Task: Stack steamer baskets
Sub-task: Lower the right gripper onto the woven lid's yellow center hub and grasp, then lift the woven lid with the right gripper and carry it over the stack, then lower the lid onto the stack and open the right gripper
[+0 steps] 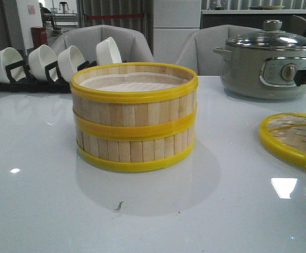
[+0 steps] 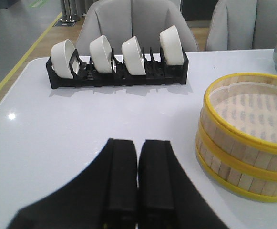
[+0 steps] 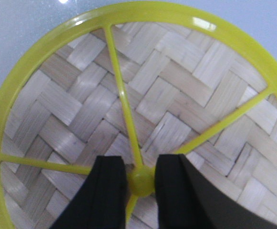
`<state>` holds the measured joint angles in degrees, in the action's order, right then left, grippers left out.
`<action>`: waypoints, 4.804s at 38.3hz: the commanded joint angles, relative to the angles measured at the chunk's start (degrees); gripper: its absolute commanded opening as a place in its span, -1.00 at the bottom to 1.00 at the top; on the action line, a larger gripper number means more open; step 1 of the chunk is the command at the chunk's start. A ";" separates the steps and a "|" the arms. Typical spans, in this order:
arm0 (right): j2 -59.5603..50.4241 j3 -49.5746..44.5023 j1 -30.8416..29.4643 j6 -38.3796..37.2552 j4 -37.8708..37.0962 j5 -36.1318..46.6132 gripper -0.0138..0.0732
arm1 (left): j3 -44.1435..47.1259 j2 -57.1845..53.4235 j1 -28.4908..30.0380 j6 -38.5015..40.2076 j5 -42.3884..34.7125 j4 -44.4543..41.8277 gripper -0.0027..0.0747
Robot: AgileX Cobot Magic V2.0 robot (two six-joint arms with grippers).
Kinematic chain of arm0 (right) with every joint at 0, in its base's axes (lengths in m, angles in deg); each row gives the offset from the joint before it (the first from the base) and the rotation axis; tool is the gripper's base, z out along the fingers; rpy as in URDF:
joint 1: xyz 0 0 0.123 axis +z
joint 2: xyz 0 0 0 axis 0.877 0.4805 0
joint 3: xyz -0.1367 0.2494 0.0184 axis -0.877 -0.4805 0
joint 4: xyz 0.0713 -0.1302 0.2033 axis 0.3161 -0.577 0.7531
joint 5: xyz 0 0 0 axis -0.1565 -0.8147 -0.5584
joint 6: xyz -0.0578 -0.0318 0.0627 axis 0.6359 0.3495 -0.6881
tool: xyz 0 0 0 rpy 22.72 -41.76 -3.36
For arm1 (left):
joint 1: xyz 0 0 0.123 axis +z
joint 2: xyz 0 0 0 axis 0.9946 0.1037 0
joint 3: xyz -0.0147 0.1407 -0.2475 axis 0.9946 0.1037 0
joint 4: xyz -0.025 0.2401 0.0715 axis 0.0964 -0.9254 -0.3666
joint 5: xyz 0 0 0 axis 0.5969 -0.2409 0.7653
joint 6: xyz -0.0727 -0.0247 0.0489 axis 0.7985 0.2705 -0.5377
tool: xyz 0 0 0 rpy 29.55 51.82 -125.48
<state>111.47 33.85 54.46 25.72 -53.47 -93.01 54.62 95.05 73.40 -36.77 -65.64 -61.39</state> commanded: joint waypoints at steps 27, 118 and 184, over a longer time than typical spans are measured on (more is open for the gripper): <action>-2.36 2.01 -0.04 0.39 -0.03 2.32 -0.55 | -1.66 0.23 0.14 0.29 -5.08 0.04 -0.71; 11.32 53.97 37.56 0.44 -0.61 -23.65 -0.55 | -1.66 0.23 0.14 0.29 -5.08 0.04 -0.71; 2.35 49.96 35.47 0.39 -3.17 -14.99 0.22 | -1.66 0.23 0.14 0.29 -5.08 0.04 -0.71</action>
<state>121.31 84.40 91.41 25.72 -55.53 -113.65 54.62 95.05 73.40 -36.77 -65.64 -61.39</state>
